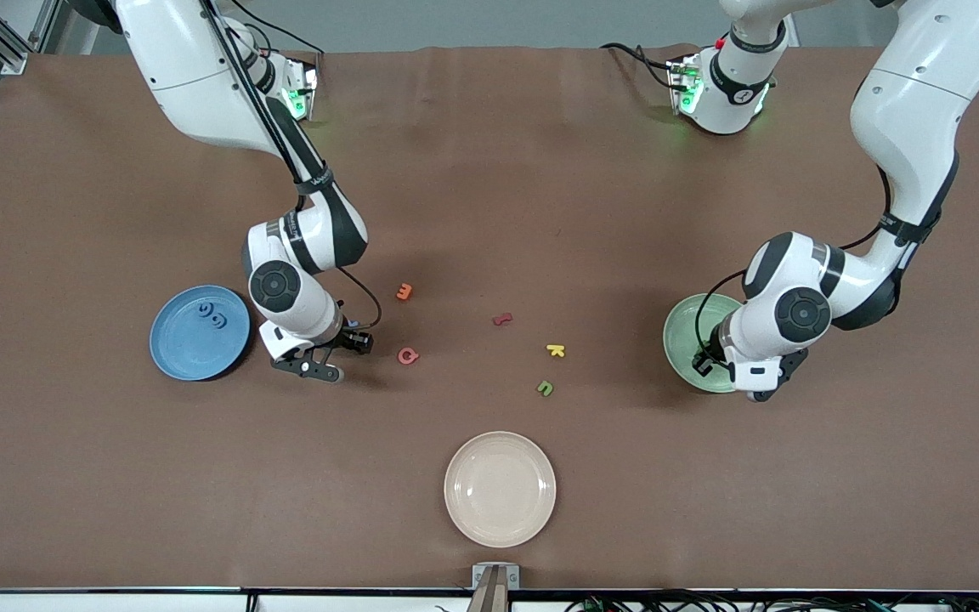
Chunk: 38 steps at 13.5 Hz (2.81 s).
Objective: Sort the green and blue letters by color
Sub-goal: 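Drop the N on the green plate while the right gripper reaches blue M, then grasp the blue M with the right gripper and lift it, then carry the M to the blue plate while the left gripper grasps green u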
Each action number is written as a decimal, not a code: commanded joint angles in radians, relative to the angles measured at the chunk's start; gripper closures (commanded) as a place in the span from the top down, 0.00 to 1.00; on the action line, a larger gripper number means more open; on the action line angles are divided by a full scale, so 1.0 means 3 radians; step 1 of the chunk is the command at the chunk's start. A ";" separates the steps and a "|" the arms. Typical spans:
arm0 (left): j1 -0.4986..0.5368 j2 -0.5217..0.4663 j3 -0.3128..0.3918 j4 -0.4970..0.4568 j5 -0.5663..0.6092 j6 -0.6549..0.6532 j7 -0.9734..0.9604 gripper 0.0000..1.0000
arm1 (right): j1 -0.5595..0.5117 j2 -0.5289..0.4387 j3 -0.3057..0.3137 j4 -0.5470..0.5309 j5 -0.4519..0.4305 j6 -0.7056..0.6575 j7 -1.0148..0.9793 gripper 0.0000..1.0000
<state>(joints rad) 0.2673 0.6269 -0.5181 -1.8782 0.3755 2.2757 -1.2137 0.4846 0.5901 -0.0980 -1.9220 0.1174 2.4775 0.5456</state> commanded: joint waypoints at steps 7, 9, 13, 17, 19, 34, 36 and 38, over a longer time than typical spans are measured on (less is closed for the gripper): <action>0.0045 -0.0147 -0.0027 -0.0172 0.0062 0.0018 0.0078 0.64 | 0.0072 0.0089 -0.0021 0.0061 0.0003 0.0061 0.0063 0.47; 0.0065 -0.0182 -0.0027 -0.0151 0.0057 0.0003 0.0068 0.99 | 0.0087 0.0089 -0.0021 0.0061 0.0003 0.0061 0.0068 0.38; 0.0029 -0.0244 -0.0134 -0.0014 0.0047 -0.0074 -0.0009 0.99 | 0.0088 0.0084 -0.0021 0.0061 0.0003 0.0051 0.0063 0.17; -0.0266 -0.0030 -0.0288 0.0384 0.0016 -0.0084 -0.0432 0.97 | -0.0025 -0.0003 -0.0036 0.0076 -0.0003 -0.0051 -0.0150 0.17; -0.0506 0.0180 -0.0278 0.0686 0.0011 -0.0084 -0.0749 0.90 | -0.0183 -0.0156 -0.0042 0.0071 -0.0013 -0.0249 -0.0503 0.17; -0.2113 0.1213 0.0612 0.2339 -0.0336 -0.0284 -0.1666 0.72 | -0.1789 -0.0464 -0.0052 -0.0005 -0.0049 -0.0752 -0.3000 0.19; -0.2108 0.1219 0.0648 0.2329 -0.0336 -0.0269 -0.1666 0.72 | -0.1845 -0.0438 -0.0052 -0.0026 -0.0049 -0.0747 -0.3102 0.19; -0.2189 0.1295 0.0760 0.2339 -0.0336 -0.0253 -0.1656 0.71 | -0.1871 -0.0397 -0.0052 -0.0061 -0.0049 -0.0727 -0.3117 0.19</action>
<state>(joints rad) -0.3580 0.9815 -0.3237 -1.2172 0.2873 2.2100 -1.7098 -0.0489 0.4659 -0.1326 -1.9271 0.1152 2.2474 -0.3702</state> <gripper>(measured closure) 0.282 0.604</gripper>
